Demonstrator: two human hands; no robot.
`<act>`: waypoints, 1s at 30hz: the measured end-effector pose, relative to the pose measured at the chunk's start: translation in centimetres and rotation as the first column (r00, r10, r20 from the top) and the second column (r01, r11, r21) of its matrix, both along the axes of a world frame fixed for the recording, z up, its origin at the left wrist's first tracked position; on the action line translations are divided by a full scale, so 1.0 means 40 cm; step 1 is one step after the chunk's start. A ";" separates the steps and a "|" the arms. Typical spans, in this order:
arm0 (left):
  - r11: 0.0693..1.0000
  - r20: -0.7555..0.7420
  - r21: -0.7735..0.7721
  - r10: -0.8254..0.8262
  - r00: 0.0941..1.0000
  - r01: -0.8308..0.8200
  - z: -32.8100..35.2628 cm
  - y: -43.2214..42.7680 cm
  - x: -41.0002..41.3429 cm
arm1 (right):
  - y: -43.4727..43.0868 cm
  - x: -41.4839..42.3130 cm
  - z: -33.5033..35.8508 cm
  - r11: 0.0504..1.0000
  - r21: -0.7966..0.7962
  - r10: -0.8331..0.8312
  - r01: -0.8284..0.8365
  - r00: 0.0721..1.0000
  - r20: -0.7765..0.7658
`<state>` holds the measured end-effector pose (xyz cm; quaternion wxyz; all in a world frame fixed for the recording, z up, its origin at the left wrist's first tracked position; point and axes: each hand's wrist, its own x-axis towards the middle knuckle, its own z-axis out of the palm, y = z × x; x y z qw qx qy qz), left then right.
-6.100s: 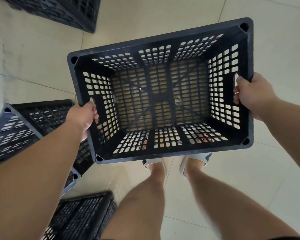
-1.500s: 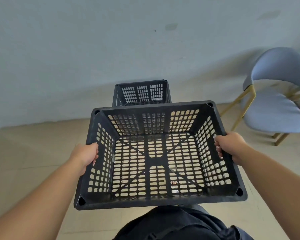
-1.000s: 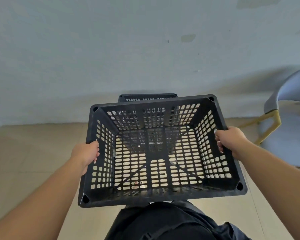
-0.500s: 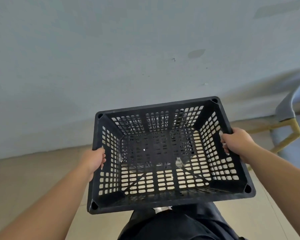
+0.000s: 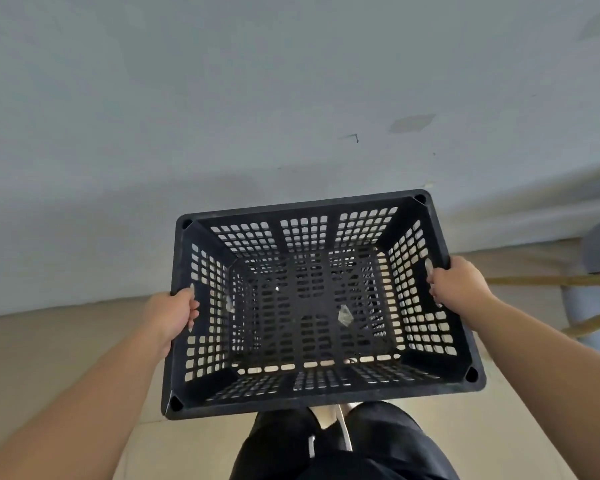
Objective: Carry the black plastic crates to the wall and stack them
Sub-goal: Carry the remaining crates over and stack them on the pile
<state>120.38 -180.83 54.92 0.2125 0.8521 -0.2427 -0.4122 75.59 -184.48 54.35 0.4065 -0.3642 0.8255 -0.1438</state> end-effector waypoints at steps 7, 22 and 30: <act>1.000 -0.029 0.026 -0.008 1.000 0.009 -0.067 -0.105 0.041 | -0.109 0.030 -0.064 0.999 0.028 0.018 -0.017 0.999 -0.046; 0.982 -0.034 0.123 -0.144 0.989 0.147 -0.157 -0.179 0.075 | -0.177 0.089 -0.142 0.994 0.078 0.092 -0.076 0.970 -0.223; 0.958 -0.031 0.173 -0.227 0.973 0.229 -0.150 -0.188 0.097 | -0.169 0.096 -0.143 0.977 0.156 0.183 -0.142 0.939 -0.291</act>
